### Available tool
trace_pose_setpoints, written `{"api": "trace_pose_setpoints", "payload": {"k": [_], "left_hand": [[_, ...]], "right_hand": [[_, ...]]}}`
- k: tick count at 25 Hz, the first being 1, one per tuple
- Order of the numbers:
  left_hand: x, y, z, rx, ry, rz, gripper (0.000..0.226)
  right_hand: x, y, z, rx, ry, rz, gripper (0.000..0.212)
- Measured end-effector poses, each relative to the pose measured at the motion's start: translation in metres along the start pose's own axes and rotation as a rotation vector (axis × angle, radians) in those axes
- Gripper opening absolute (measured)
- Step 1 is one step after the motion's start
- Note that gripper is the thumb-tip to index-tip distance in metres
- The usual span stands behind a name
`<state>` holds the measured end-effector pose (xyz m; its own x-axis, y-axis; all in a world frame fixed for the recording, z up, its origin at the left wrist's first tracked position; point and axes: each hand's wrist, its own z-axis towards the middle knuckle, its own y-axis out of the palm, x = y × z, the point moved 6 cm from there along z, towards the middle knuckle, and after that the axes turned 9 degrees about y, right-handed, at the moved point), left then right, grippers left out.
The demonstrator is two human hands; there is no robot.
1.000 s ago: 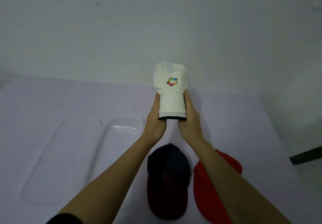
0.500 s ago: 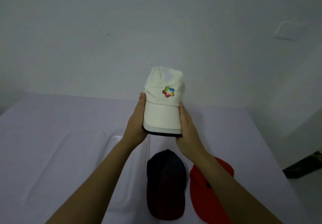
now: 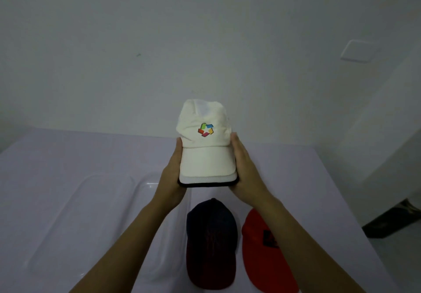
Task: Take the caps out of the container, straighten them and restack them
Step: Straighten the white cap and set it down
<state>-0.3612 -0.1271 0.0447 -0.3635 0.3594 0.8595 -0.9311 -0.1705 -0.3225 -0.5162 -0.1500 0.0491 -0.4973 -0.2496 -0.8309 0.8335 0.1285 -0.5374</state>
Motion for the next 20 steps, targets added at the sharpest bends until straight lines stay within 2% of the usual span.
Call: {"api": "trace_pose_setpoints", "payload": {"k": [1,4,6,10,13,15,17,19,20], "left_hand": [[0.002,-0.001,-0.001,-0.033,-0.007,0.011,0.040],[0.009,0.005,-0.009,-0.089,0.017,0.016,0.083],[0.012,0.008,-0.012,-0.163,0.035,0.018,0.090],[0.026,0.018,-0.015,-0.206,0.089,0.119,0.080],[0.024,0.025,-0.023,-0.089,0.033,-0.004,0.068],[0.031,0.034,-0.029,-0.007,0.064,-0.045,0.061],[0.043,0.040,-0.036,0.012,0.083,-0.115,0.056],[0.043,0.042,-0.039,0.009,0.011,-0.205,0.062],[0.044,0.041,-0.039,0.019,-0.002,-0.227,0.065]], "right_hand": [[0.000,-0.005,0.002,0.017,-0.010,-0.016,0.078],[-0.004,-0.014,-0.005,0.164,-0.110,-0.122,0.085],[-0.002,-0.016,-0.008,0.170,-0.122,-0.145,0.086],[0.005,-0.008,-0.017,0.204,-0.097,-0.105,0.077],[-0.002,0.000,-0.025,0.229,-0.053,0.225,0.063],[-0.011,0.008,-0.031,0.238,-0.019,0.433,0.050],[-0.017,0.020,-0.043,0.276,0.026,0.357,0.034],[-0.010,0.032,-0.050,0.211,0.105,0.373,0.032],[-0.006,0.031,-0.048,0.215,0.137,0.457,0.034]]}}
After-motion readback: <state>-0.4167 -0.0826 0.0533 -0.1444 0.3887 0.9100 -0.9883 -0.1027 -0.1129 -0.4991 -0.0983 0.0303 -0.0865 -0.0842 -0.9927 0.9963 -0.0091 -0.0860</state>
